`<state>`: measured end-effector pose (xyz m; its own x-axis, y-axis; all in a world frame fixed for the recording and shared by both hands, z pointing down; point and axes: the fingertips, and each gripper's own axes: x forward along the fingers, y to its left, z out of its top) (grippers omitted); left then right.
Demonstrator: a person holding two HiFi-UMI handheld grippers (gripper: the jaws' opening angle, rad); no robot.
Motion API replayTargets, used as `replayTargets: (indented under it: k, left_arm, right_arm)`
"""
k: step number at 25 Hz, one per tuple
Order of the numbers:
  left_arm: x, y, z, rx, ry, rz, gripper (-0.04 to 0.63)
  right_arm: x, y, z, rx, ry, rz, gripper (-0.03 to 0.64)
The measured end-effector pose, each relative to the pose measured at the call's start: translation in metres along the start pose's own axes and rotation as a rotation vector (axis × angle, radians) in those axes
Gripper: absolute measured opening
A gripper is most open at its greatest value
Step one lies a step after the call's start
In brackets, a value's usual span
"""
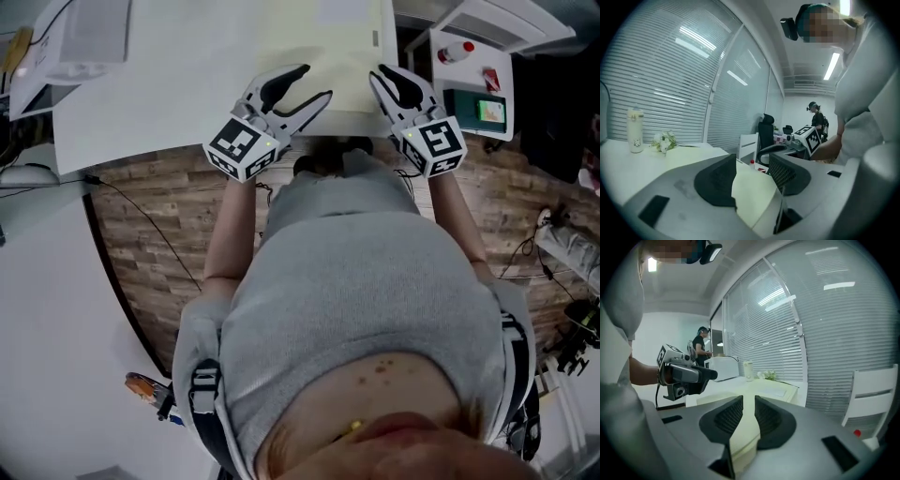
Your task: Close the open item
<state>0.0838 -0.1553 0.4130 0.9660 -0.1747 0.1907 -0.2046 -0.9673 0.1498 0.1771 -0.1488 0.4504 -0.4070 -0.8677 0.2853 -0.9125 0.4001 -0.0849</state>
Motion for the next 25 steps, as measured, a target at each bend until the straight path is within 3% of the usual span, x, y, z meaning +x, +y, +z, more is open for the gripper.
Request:
replayTargets:
  k: [6,8,13,25]
  left_arm:
    - [-0.043,-0.004,0.009,0.017,-0.073,-0.067,0.174]
    - [-0.057,-0.006,0.01,0.0,-0.102,-0.086,0.119]
    - [-0.086,-0.016,0.009,-0.059,-0.159,-0.113,0.069]
    - [-0.13,-0.05,-0.003,-0.094,-0.171,-0.225,0.041]
  right_arm:
    - [-0.009,0.045,0.024,0.029,-0.084,-0.129,0.129]
    - [-0.012,0.064,0.026,0.026,-0.09,-0.151,0.128]
    - [-0.027,0.104,0.034,0.031,-0.156,-0.212,0.117]
    - [-0.053,0.169,0.025,0.053,-0.217,-0.348,0.084]
